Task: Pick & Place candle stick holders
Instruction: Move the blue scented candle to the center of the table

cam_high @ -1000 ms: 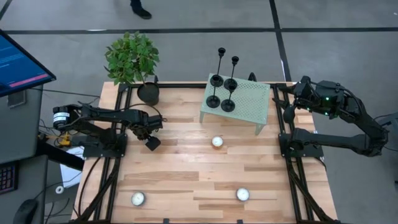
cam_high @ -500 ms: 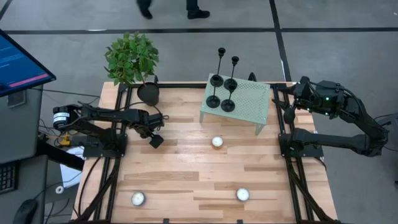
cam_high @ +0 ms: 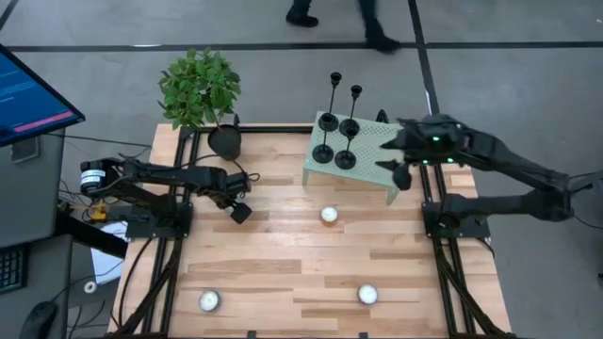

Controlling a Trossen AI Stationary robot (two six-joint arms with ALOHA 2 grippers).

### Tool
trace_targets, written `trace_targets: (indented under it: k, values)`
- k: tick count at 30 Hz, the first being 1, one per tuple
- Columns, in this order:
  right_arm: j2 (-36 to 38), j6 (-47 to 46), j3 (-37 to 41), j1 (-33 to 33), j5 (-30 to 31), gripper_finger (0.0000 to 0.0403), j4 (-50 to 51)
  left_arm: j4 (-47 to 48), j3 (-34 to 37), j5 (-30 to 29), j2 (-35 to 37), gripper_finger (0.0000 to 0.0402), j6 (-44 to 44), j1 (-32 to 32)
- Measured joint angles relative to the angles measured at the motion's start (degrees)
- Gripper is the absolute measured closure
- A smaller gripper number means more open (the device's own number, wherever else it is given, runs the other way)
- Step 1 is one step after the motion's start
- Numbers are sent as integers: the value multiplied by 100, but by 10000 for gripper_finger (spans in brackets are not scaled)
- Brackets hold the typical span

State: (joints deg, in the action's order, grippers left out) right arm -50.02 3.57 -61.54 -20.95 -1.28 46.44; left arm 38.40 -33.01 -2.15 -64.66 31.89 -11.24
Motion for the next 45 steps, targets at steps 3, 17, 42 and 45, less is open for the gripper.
trace_targets:
  k: [3,17,42,45]
  values:
    - [-378,24,-2,45,-270,154,-129,-21,0,-25,0,95,55,10]
    - [-252,153,-7,557,9,173,-592,-253,-230,470,0,99,773,261]
    - [457,-589,217,852,-354,177,657,-1622,-2037,92,-103,97,1282,883]
    - [477,-721,306,1015,-343,169,712,-1597,-2028,78,-430,96,1241,1008]
